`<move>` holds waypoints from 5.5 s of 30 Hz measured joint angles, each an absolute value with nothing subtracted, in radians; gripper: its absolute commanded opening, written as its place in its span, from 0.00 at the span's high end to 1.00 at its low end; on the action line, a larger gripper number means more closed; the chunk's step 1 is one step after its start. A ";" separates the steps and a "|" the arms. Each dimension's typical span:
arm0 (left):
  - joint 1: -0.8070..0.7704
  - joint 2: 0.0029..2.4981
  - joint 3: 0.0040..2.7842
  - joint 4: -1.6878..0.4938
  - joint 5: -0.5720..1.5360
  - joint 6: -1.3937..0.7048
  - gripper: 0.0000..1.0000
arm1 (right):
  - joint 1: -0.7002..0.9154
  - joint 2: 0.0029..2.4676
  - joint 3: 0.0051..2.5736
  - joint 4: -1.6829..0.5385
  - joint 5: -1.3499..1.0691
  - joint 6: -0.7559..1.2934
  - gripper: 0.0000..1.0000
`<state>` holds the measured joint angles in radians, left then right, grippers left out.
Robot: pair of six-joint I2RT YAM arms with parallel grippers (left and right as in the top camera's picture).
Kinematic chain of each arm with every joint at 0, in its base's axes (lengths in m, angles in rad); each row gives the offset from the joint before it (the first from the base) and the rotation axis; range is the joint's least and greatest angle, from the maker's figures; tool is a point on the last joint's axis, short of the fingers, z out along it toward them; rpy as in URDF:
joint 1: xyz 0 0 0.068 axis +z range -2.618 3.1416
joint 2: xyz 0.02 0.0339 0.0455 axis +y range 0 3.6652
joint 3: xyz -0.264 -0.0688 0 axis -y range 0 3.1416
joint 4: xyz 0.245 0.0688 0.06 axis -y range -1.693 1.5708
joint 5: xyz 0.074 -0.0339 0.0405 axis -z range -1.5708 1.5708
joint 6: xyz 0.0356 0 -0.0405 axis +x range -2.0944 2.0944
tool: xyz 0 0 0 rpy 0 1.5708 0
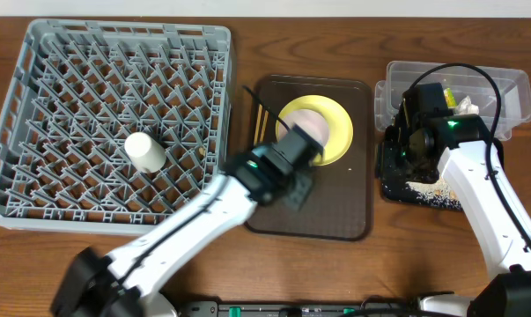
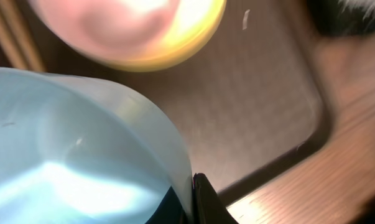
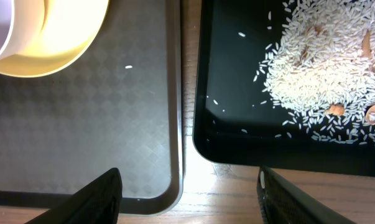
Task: Sort waste into correct bins and load items into the dishwasher
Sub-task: 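Carry the blue bowl left and place it in the dish rack, then reach the left gripper to the pink bowl on the plate and grip it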
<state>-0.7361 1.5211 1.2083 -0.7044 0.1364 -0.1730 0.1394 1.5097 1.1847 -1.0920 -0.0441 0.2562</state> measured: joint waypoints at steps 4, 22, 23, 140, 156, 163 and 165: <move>-0.582 1.477 1.340 -0.726 0.211 -0.146 0.94 | 0.139 1.510 1.185 -1.092 -0.044 0.256 0.33; 0.163 1.727 1.432 -0.010 1.018 -0.334 0.94 | 0.139 1.510 1.185 -1.102 -0.044 0.256 0.33; 0.187 1.769 1.431 0.095 1.074 -0.403 0.94 | 0.139 1.510 1.185 -1.103 -0.044 0.256 0.33; -0.631 1.855 1.431 -0.473 0.179 -0.100 0.09 | 0.078 1.510 1.185 -1.295 0.123 0.439 0.29; -0.715 2.056 1.431 -0.382 0.175 -0.097 0.65 | 0.051 1.510 1.185 -1.299 0.140 0.449 0.29; -0.715 2.055 1.431 -0.421 0.175 -0.094 0.79 | 0.051 1.510 1.185 -1.300 0.140 0.449 0.29; -0.715 2.055 1.431 -0.429 0.172 -0.094 0.81 | 0.051 1.510 1.185 -1.301 0.140 0.449 0.30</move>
